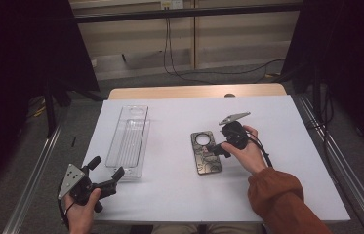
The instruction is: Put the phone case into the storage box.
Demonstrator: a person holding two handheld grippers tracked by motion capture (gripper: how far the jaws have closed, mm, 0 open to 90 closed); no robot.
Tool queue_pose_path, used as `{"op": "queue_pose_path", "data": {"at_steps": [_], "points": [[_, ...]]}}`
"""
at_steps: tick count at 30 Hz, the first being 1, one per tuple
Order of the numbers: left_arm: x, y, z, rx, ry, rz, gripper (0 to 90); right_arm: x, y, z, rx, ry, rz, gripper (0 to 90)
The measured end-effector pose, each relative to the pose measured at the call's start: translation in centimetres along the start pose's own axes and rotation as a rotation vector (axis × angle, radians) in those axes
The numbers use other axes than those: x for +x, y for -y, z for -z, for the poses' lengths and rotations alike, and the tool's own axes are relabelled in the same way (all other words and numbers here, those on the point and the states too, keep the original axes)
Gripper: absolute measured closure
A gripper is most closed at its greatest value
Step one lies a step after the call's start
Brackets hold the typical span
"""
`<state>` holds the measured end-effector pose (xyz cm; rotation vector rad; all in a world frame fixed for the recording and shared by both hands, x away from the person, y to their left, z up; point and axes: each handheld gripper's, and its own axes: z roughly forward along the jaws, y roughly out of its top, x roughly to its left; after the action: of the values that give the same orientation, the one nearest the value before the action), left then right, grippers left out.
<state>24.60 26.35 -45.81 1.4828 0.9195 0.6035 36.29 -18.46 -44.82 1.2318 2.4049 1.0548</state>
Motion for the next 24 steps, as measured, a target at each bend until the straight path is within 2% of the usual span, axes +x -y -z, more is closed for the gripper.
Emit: {"op": "queue_pose_path", "data": {"at_steps": [7,16,18,20,24], "points": [[0.0,0.0,0.0,-0.001,0.0,0.001,2.4,1.5,-0.8,-1.0,0.049,0.036,-0.016,5.6],[0.0,0.0,0.0,-0.001,0.002,0.001,2.4,2.7,-1.2,-2.4,0.089,0.016,-0.028,6.2],[0.0,0.0,0.0,-0.002,0.0,0.003,2.4,2.9,-1.3,-2.8,0.125,0.022,-0.048,5.2],[0.0,0.0,0.0,-0.001,0.001,0.003,2.4,2.8,-1.4,-3.0,0.134,0.021,-0.049,5.2],[0.0,0.0,0.0,0.001,0.003,0.002,2.4,2.8,-1.7,-3.3,0.174,0.057,-0.098,4.6]]}}
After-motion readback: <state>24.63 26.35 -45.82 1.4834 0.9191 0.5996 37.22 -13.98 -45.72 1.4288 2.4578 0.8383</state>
